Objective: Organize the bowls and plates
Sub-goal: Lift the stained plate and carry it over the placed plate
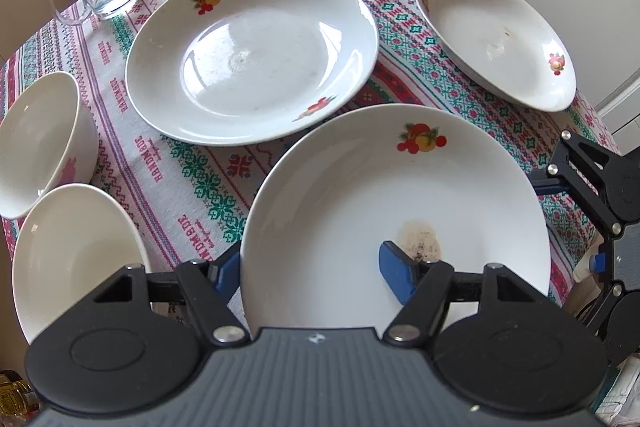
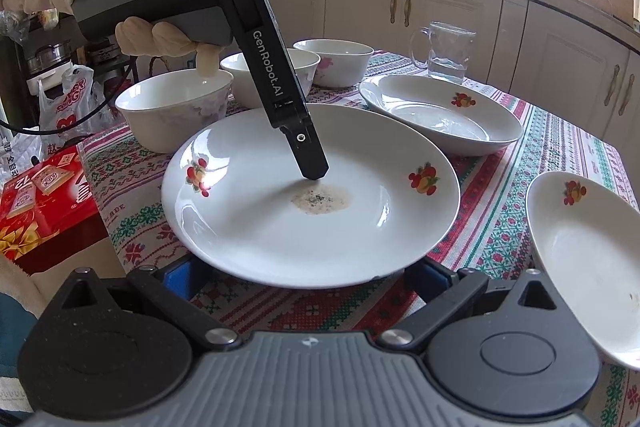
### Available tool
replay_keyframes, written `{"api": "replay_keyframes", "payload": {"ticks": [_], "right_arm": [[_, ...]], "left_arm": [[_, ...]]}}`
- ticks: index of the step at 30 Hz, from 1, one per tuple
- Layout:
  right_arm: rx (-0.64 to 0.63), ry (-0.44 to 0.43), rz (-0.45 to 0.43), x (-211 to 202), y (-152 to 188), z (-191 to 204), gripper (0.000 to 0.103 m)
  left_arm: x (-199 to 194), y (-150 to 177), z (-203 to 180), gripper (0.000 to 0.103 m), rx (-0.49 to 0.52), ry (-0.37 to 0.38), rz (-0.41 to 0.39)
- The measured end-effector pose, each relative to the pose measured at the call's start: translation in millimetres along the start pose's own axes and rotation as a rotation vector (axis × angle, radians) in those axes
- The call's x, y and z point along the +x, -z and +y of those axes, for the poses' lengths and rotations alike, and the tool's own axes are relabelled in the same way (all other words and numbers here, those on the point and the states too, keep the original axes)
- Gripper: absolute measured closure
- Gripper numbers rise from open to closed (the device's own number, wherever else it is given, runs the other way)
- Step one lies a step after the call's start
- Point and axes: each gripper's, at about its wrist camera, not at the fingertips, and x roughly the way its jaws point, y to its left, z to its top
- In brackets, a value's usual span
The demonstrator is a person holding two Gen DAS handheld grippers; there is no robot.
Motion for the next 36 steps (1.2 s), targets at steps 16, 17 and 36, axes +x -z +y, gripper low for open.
{"api": "replay_keyframes", "payload": {"ticks": [16,17,36], "right_arm": [[0.01,-0.014,0.012,-15,-9,-7,0.0],[0.011,-0.016,0.01,-18,-10,-8,0.0],[0.03,0.047,-0.012,-62,-5,-42,0.0]], "left_arm": [[-18,-3,-13,0.034,0.011,-0.001,-0.039],[-20,-3,-14,0.034,0.011,-0.002,-0.042],[-27,-56,-60,0.034,0.084,0.013,-0.083]]}}
